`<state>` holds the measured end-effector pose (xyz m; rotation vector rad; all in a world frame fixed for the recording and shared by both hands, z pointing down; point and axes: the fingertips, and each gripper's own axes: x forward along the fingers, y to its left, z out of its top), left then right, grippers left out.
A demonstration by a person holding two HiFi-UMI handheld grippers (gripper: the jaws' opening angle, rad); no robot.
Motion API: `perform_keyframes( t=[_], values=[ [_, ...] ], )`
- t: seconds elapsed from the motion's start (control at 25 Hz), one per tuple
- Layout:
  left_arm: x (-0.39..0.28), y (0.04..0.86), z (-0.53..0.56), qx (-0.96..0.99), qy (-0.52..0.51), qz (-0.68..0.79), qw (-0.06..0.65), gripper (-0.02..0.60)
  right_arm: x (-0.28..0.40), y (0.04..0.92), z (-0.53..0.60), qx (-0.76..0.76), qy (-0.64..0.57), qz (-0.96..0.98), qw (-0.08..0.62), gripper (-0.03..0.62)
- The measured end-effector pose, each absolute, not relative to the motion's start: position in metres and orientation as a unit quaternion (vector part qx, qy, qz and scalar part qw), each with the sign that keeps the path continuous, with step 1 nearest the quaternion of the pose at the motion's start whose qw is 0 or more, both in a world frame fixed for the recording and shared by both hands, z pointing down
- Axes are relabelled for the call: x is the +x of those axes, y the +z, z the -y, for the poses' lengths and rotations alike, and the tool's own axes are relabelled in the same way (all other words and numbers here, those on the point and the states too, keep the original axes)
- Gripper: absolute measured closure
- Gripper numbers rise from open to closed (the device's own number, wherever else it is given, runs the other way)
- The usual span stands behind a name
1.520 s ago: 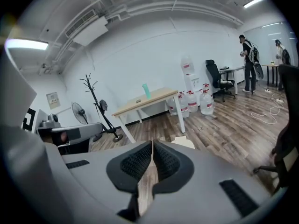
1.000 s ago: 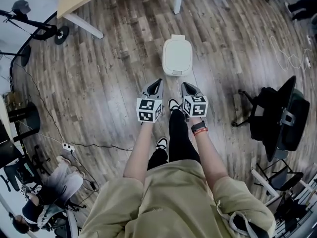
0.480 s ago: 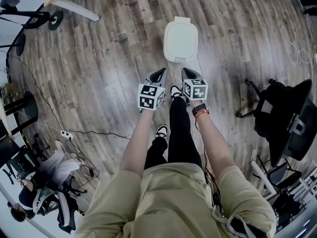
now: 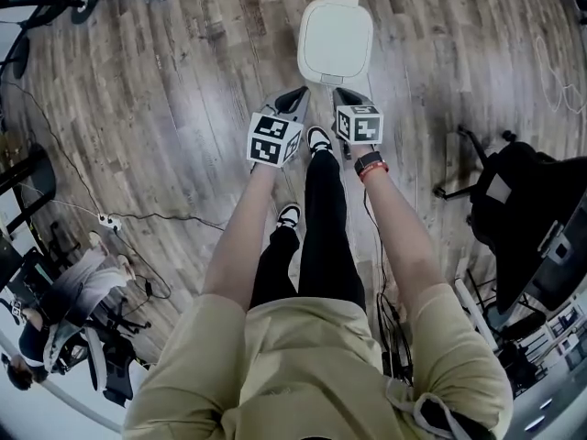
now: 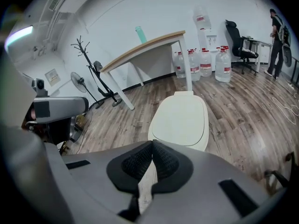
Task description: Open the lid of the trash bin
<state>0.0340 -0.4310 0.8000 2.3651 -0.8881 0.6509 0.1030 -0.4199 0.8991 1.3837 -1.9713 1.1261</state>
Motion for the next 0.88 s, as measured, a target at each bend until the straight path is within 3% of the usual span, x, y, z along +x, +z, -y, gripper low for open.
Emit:
perform_keyframes(
  t=[0.36, 0.88],
  values=[
    [0.034, 0.858, 0.446, 0.87, 0.255, 0.323, 0.273, 0.56, 0.104, 0.964, 0.432, 0.476, 0.431, 0.71, 0.29, 0.594],
    [0.042, 0.898, 0.457, 0.87, 0.259, 0.313, 0.279, 0.56, 0.125, 1.019, 0.445, 0.474, 0.449, 0.691, 0.31, 0.594]
  ],
)
